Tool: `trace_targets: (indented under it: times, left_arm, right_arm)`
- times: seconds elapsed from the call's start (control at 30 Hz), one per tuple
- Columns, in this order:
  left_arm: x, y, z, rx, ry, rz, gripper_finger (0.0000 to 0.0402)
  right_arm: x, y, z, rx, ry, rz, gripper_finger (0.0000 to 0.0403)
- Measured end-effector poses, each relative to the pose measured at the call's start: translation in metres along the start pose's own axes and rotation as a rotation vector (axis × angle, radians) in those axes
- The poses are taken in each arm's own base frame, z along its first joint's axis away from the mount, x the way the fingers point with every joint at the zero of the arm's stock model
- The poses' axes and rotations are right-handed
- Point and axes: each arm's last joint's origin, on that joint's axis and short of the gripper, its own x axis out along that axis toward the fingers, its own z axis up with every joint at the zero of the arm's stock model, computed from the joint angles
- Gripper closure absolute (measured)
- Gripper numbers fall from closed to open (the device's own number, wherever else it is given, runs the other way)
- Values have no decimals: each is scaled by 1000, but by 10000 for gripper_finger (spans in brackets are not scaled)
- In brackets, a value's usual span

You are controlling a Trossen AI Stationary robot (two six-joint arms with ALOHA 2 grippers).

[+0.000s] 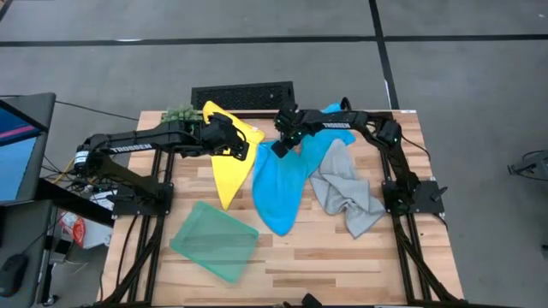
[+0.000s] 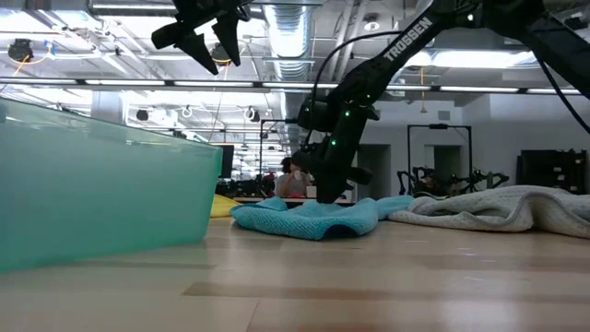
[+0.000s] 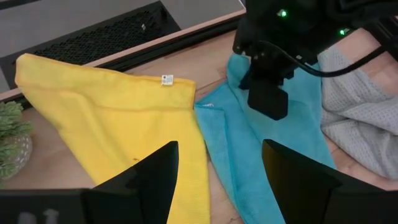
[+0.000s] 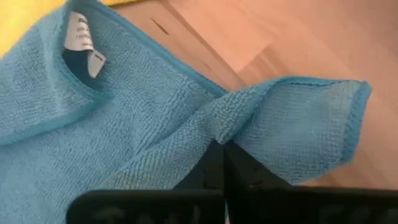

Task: Fold microfiber towels
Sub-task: Fold the left blue towel

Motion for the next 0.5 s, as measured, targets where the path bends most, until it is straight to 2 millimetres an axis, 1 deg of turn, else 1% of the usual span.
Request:
trace_targets:
  times: [0.1, 0.17, 0.2, 0.3, 0.37, 0.5]
  left_arm:
    - [0, 0, 0, 0, 0, 0, 178]
    - [0, 0, 0, 7, 0, -1, 178]
    - [0, 0, 0, 10, -1, -2, 178]
    - [0, 0, 0, 9, -4, -2, 178]
    - [2, -1, 0, 10, -6, 1, 178]
    - [9, -4, -3, 19, -9, -31, 178]
  right_arm:
    - [-11, 8, -2, -20, -16, -49, 389]
    - [-24, 12, -3, -30, -32, -75, 394]
    - [-33, 15, -2, -35, -60, -76, 397]
    - [-70, 18, 2, -34, -126, -68, 398]
    - [-86, 17, 0, -25, -134, -71, 392]
    - [-121, 19, -11, 4, -117, -73, 381]
